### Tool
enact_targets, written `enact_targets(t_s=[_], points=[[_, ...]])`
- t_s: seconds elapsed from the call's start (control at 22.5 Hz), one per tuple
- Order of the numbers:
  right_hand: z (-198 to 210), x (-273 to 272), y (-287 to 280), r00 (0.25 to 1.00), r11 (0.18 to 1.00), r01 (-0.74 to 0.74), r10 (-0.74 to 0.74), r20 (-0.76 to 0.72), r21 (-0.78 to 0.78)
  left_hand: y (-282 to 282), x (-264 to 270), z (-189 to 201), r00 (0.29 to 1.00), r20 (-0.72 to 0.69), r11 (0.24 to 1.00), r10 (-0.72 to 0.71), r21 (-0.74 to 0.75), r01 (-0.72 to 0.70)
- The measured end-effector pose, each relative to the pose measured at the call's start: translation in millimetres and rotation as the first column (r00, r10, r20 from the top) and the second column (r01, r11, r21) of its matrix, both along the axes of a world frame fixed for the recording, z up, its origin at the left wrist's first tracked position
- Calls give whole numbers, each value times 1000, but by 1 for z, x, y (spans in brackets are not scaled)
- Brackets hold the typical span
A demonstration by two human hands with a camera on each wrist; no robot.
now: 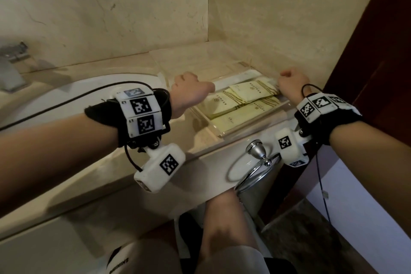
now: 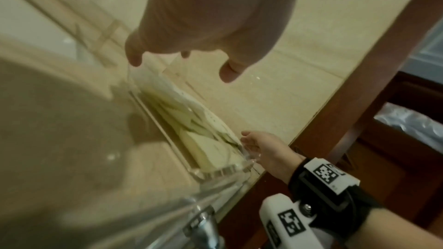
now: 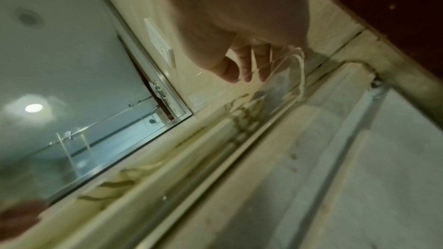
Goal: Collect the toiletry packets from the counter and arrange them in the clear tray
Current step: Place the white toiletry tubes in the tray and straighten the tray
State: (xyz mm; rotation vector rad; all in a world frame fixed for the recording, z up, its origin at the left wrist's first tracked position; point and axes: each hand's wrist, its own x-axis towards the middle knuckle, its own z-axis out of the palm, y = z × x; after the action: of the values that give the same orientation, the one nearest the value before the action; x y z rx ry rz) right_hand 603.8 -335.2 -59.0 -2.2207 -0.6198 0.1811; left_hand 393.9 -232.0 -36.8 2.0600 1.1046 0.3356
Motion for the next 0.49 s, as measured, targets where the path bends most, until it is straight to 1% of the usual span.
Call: enact_targets(t_s=[0.04,0.09,0.13,0.18,0.22,0.27,0.31,0.36,0.4,0.49], points=[[1,1,-2,1000,999,17,-17,-15,-41,3,-1,-4,996,46,994,77,-74,-74],[5,-2,-6,1000,997,1,-2,-4,-82,5,-4,-7,988,74,980,133,-160,-120],[6,-3,-7,998,980,-30,41,52,-194,5,-5,-11,982,100,959,157,-253,-128],[6,-7,-10,996,967,-58,72,50,-250,2,-6,-15,979,126,935,161,-338,-110],[1,-3,-9,997,957,-43,61,54,-286,0,-6,-17,977,142,912,160,-399,-91],[-2,0,-8,995,934,-32,62,74,-356,-5,-7,-16,976,149,898,160,-433,-81],[-2,1,-8,996,922,-33,62,63,-385,-7,-7,-15,973,162,896,162,-438,-76],[-4,2,-9,991,920,-38,84,100,-391,-13,-7,-12,972,165,891,170,-446,-80],[-2,4,-12,984,899,-43,114,138,-437,-14,-5,-11,971,177,895,161,-442,-68],[-2,-3,-17,995,917,-29,65,78,-398,-20,-7,-8,962,216,888,165,-458,-49]])
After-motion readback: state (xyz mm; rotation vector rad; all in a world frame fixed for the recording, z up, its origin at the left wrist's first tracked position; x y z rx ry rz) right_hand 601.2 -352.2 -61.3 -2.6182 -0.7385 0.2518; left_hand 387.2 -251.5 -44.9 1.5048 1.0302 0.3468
